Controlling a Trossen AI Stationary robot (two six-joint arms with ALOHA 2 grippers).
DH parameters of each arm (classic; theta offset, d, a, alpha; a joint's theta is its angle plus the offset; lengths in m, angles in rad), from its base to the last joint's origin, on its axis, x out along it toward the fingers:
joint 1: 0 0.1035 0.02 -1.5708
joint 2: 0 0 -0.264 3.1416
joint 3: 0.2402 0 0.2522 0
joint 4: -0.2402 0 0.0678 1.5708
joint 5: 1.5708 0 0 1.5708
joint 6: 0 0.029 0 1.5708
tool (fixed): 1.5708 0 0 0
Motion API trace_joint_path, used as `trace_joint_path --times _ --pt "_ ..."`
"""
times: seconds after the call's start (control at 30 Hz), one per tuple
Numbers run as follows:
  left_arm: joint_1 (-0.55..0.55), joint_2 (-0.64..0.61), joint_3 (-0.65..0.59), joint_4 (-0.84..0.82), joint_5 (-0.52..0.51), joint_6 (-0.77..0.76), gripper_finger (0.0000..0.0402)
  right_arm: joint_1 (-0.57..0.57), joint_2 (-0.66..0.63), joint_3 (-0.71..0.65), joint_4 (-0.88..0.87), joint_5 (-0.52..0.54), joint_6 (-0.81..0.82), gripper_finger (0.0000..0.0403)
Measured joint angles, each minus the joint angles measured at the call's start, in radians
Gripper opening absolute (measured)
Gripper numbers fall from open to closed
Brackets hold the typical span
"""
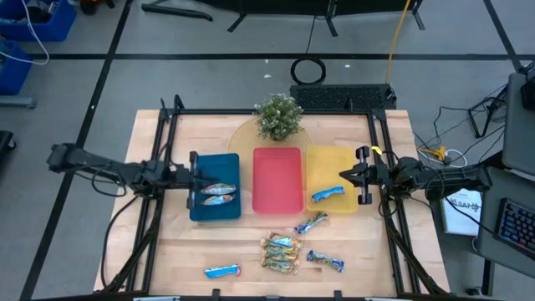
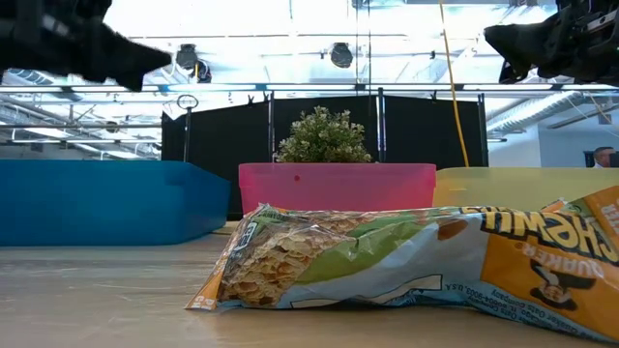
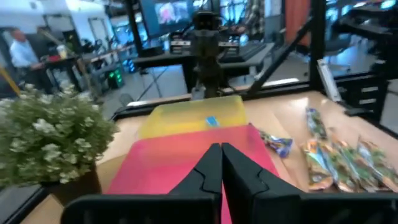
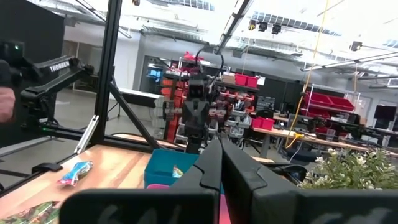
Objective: Pick and place Granola Bars by type
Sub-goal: Put the blue granola bar into the yellow bin
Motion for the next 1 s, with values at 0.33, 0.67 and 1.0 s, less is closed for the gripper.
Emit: trace_joint_path --times 0.33,0.67,1.0 --pt "0.019 -0.252 -0.123 -0.12 0.024 0.096 0.0004 0.0 0.012 0.0 0.001 0.002 -0.023 0.0" --pt "0.019 -0.387 -0.127 -0.216 0.047 0.126 0.0009 0.002 0.052 0.013 0.031 0.147 -0.046 0.0" --pt "0.019 -0.385 -0.127 -0.213 -0.017 0.185 0.0012 0.213 0.503 0.49 -0.364 0.645 -0.026 0.0"
